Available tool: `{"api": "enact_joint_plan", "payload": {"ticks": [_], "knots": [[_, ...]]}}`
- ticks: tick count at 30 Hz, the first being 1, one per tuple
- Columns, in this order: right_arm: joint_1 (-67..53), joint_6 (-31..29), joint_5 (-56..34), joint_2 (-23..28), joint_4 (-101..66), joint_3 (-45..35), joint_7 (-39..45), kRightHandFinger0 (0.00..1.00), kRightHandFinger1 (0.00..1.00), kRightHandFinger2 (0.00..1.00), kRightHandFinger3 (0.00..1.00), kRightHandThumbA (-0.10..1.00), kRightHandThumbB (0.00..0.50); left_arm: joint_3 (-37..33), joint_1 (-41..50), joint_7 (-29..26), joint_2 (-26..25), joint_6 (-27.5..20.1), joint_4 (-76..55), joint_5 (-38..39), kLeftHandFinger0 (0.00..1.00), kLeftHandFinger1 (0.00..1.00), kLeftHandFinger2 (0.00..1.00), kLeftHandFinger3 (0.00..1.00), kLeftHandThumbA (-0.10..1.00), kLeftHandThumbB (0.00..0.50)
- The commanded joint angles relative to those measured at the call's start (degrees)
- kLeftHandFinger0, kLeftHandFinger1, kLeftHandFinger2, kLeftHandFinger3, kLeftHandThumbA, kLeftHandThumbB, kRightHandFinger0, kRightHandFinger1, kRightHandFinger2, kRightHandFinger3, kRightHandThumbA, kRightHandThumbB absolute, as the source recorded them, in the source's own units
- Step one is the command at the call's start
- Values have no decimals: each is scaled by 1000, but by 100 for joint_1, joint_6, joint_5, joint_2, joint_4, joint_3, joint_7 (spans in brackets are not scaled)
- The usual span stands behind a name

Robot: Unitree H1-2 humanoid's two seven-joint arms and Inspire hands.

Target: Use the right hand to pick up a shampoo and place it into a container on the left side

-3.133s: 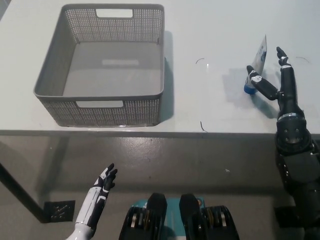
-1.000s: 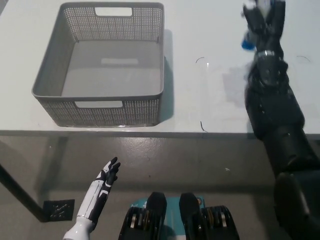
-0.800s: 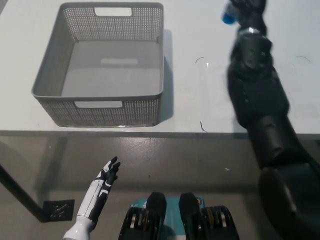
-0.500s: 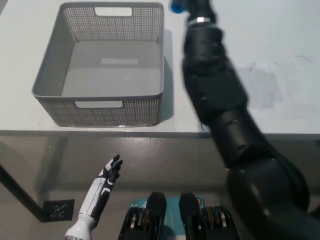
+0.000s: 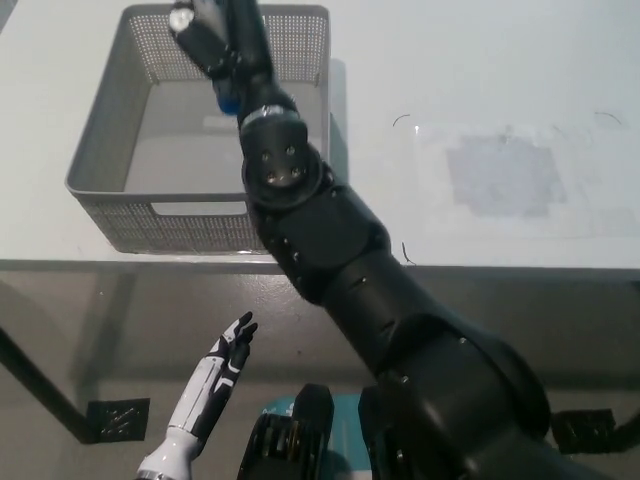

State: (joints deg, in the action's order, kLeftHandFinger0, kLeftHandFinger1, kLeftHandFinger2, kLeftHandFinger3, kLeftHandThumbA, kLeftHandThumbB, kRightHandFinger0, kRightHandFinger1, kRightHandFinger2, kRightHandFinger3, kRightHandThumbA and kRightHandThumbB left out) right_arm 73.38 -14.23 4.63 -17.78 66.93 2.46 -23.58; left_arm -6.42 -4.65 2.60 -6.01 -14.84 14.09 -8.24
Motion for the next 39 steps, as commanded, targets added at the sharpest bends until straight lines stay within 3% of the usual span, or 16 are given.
{"api": "enact_joint_plan", "payload": {"ticks": [1, 3, 11, 17, 24, 25, 26, 27, 28, 29, 31, 32, 33, 35, 38, 39], "knots": [[335, -486, 68, -85, 238, 36, -109, 0, 301, 756, 763, -100, 149, -46, -112, 58, -84, -132, -130, -91, 1000, 1000, 1000, 1000, 1000, 231], [277, -374, 111, -126, 494, 71, -196, 0, 304, 763, 765, -100, 118, -45, -117, 62, -86, -70, -148, -106, 1000, 1000, 1000, 1000, 1000, 247], [-6, -312, 68, -49, 981, 63, -129, 0, 320, 750, 778, -100, 106, -57, -153, 117, -97, -102, -149, -95, 1000, 1000, 1000, 1000, 1000, 247], [-177, -286, 86, 40, 1145, 74, -198, 0, 339, 771, 803, -100, 118, -72, -215, 137, -116, -127, -143, -136, 1000, 1000, 1000, 1000, 1000, 199], [-240, -428, -14, 77, 1130, -8, -146, 0, 297, 733, 733, -100, 155, -78, -243, 193, -135, -56, -163, -69, 1000, 1000, 1000, 1000, 1000, 241], [-247, -455, -9, 94, 1124, -2, -117, 77, 402, 826, 808, -100, 154, -88, -243, 187, -141, -56, -173, -100, 1000, 1000, 1000, 1000, 1000, 234], [-246, -449, 3, 101, 1120, 8, -114, 178, 465, 792, 752, 31, 167, -89, -244, 187, -143, -58, -171, -106, 1000, 1000, 1000, 1000, 1000, 237], [-244, -434, 19, 110, 1113, 21, -115, 192, 465, 729, 666, 67, 171, -90, -245, 189, -146, -60, -167, -108, 1000, 1000, 1000, 1000, 1000, 237], [-260, -547, -7, 140, 1086, 23, 81, 324, 555, 827, 774, 251, 210, -93, -247, 191, -150, -75, -164, -115, 1000, 1000, 1000, 1000, 1000, 224], [-253, -612, -78, 171, 1057, -12, 333, 567, 804, 1000, 1000, 511, 359, -90, -275, 177, -148, -78, -146, -132, 1000, 1000, 1000, 1000, 1000, 232], [-230, -581, -59, 207, 1039, 27, 549, 697, 900, 1000, 1000, 674, 416, -87, -277, 179, -141, -65, -151, -132, 1000, 1000, 1000, 1000, 1000, 232], [-217, -604, -27, 229, 1010, 67, 650, 870, 1000, 1000, 1000, 734, 422, -87, -278, 175, -140, -74, -149, -141, 1000, 1000, 1000, 1000, 1000, 225], [-214, -654, -21, 245, 999, 80, 726, 980, 1000, 1000, 1000, 773, 434, -87, -276, 174, -137, -63, -157, -147, 1000, 1000, 1000, 1000, 1000, 224], [-199, -742, -52, 284, 989, 75, 969, 1000, 1000, 1000, 1000, 886, 488, -76, -279, 184, -131, -70, -151, -117, 1000, 1000, 1000, 1000, 1000, 220], [-142, -799, -143, 340, 938, 28, 1346, 1000, 1000, 1000, 1000, 918, 500, -74, -278, 198, -118, -96, -124, -87, 1000, 1000, 1000, 1000, 1000, 218], [-75, -724, -86, 378, 861, 79, 1389, 1000, 1000, 1000, 1000, 991, 500, -76, -267, 225, -110, -75, -134, -53, 1000, 1000, 1000, 1000, 1000, 223]]}}
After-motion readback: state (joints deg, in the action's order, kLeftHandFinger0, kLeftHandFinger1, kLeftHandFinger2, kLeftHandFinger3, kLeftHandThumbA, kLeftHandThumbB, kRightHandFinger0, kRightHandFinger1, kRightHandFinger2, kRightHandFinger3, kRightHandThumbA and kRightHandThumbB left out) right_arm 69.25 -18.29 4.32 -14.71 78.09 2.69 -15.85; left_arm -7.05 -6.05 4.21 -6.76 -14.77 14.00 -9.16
